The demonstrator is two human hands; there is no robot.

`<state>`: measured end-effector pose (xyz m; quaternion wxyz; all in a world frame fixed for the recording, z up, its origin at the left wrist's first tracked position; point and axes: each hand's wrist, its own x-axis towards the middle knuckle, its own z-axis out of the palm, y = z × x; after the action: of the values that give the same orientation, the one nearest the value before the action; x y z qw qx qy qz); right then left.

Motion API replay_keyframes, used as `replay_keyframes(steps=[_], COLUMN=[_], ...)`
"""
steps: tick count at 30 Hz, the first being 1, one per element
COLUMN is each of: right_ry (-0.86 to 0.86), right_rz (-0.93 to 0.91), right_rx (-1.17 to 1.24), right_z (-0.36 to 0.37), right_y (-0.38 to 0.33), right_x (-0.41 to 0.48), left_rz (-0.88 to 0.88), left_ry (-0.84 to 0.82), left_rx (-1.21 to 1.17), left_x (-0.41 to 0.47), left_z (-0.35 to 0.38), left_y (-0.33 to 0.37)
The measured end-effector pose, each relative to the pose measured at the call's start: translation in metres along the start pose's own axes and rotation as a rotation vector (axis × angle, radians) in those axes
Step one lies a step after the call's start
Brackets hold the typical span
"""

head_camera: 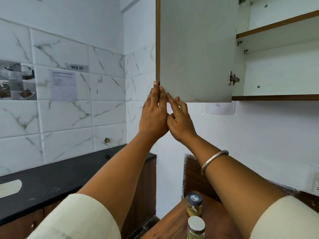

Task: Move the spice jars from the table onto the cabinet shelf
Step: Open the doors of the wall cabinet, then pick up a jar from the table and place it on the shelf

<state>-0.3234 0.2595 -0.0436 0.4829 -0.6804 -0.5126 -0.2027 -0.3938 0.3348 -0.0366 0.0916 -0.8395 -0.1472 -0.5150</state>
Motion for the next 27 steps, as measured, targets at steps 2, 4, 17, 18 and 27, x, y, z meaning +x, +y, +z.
replay_keyframes(steps=[2, 4, 17, 18, 27], right_ry=[0.026, 0.022, -0.139, -0.159, -0.437], right_rz=[-0.004, 0.035, 0.153, 0.159, 0.214], right_rx=[-0.08, -0.159, -0.404, -0.401, -0.333], right_z=[-0.001, -0.003, -0.057, -0.059, -0.048], right_y=[0.003, 0.006, 0.045, 0.051, 0.115], right_x=[0.002, 0.002, -0.05, -0.058, -0.16], left_rz=[0.015, 0.032, 0.301, 0.286, 0.04], left_ry=[-0.019, -0.039, -0.133, -0.164, -0.543], left_rx=[0.049, 0.097, 0.142, 0.121, -0.004], left_x=[0.0, -0.001, -0.033, -0.04, -0.144], left_z=[0.003, 0.003, 0.023, 0.026, 0.064], left_y=[0.0, 0.0, 0.066, 0.072, 0.118])
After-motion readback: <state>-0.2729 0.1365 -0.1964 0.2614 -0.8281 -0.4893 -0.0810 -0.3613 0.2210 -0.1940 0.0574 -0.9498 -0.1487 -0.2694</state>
